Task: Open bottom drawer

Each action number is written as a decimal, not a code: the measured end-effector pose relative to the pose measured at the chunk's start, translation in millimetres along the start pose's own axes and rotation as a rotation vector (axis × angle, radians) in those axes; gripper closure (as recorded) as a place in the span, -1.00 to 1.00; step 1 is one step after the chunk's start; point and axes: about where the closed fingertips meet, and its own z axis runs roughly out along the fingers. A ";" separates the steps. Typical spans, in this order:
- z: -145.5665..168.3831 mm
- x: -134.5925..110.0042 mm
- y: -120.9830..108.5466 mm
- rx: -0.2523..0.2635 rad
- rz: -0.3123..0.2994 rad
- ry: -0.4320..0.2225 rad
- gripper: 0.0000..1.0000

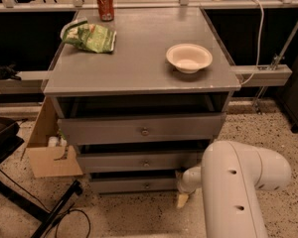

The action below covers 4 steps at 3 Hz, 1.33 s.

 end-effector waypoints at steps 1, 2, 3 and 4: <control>14.8 1.8 -4.2 -0.004 0.018 0.004 -0.61; 19.8 8.1 -6.3 0.003 0.023 0.016 -0.15; 15.4 18.1 -5.5 0.007 0.019 0.038 0.32; 12.4 17.2 -6.5 0.007 0.019 0.038 0.78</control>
Offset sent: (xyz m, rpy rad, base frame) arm 0.0146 -0.0117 -0.0236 -0.0261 -0.0095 -0.0402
